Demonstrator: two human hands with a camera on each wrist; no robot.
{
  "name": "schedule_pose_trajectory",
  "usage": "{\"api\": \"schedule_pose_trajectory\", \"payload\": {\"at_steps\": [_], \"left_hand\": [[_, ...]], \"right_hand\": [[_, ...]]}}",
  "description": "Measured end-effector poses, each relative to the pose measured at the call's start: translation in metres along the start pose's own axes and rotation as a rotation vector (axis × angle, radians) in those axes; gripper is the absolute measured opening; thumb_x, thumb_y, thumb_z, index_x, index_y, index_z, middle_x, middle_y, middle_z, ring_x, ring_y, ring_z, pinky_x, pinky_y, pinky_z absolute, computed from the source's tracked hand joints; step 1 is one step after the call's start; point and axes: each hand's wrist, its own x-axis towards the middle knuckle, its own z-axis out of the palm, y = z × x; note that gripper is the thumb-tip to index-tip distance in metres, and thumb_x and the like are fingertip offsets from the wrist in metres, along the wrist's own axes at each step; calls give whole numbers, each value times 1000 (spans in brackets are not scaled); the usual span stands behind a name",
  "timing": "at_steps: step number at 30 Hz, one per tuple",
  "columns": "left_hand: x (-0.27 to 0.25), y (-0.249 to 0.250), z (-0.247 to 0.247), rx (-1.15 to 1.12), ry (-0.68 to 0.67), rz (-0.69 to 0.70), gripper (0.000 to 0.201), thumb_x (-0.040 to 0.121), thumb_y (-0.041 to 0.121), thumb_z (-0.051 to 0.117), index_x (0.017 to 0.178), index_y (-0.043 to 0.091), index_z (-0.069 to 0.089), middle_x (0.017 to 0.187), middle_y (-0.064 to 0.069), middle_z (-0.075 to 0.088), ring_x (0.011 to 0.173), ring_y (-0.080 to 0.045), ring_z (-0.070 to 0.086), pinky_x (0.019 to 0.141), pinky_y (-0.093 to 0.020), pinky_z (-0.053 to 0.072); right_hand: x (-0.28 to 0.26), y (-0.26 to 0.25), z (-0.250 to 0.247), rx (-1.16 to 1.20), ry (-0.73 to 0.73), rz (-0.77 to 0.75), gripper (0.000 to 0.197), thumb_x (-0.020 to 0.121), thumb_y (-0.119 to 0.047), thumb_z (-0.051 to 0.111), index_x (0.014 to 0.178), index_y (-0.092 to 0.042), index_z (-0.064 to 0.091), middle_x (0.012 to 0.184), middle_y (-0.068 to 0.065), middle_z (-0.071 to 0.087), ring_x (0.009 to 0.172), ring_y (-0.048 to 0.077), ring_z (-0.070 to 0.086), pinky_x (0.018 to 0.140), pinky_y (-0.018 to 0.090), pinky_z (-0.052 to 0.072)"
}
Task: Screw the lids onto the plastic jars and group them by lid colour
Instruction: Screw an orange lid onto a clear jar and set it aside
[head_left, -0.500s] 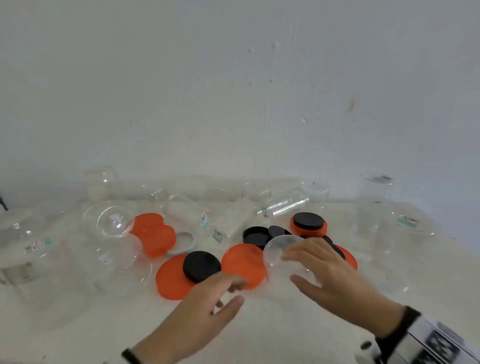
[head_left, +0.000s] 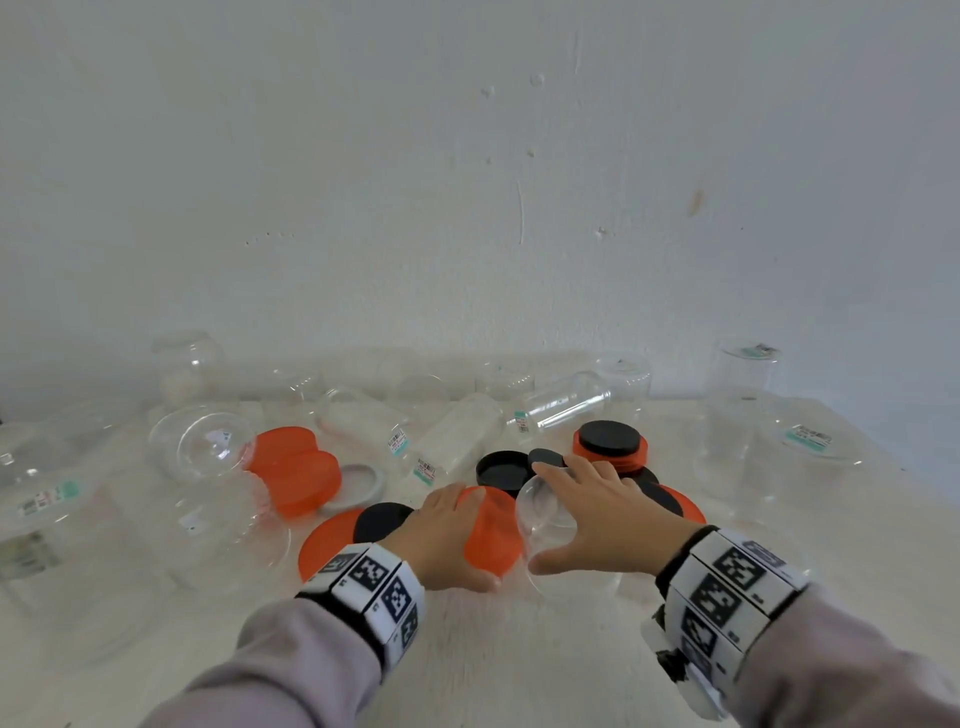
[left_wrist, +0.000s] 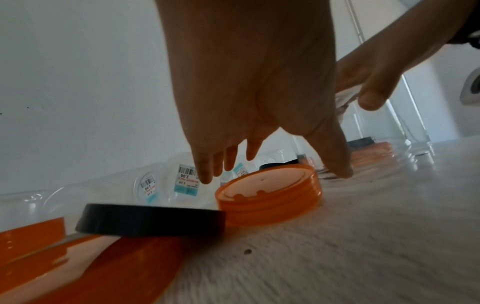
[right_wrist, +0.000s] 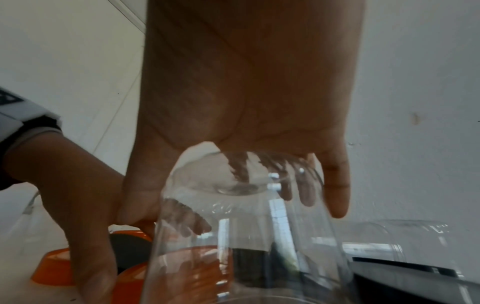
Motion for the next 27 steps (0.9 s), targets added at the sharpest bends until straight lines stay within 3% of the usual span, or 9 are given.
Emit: {"api": "schedule_pose_trajectory", "payload": {"at_steps": [6,12,16,20,23,25,27], "left_hand": [[7,8,-2,22,-43,-76,108,80,61,63,153,20,-5,159,-7,6,144,-28,15,114,-48,23],[11,9,1,59,-2,-118,104,82,64,59,153,19,-2,154,-11,18,141,-31,20,112,-47,24],[12,5,-1,10,17,-117,111,75,68,62,153,21,-1,148,-13,25,136,-31,28,111,-44,29],[9,-5,-10,-209,63,-111,113,71,70,66,152,23,4,152,-12,22,139,-27,30,110,-39,32],[5,-16,-20,-329,95,-94,116,68,72,66,153,20,6,156,-8,23,141,-23,29,111,-35,29],[1,-23,-24,-382,127,-98,118,68,73,65,153,17,7,157,-6,24,140,-21,30,110,-33,30],[-3,-28,-28,-426,162,-104,117,64,77,60,152,15,13,153,-4,32,131,-17,41,102,-28,35]], "right_hand": [[-4,1,-8,1,1,-19,98,68,-66,66,148,-37,16,133,-5,29,121,20,28,102,39,34],[-18,7,-22,200,46,-28,107,58,-52,74,143,-45,11,113,-11,21,112,14,25,89,26,42],[-28,13,-31,301,115,2,104,48,-56,75,135,-48,18,108,-13,22,110,14,31,86,22,39],[-33,15,-36,431,197,66,91,50,-55,78,125,-40,30,111,-17,29,106,11,43,80,19,39],[-32,18,-36,511,263,149,75,58,-48,84,113,-32,35,109,-13,40,92,3,49,64,13,37],[-30,20,-33,596,276,206,75,58,-46,86,110,-26,35,107,-10,43,90,4,49,63,19,40],[-26,20,-30,694,243,260,78,58,-44,88,110,-22,34,107,-3,45,95,10,50,72,26,47]]}}
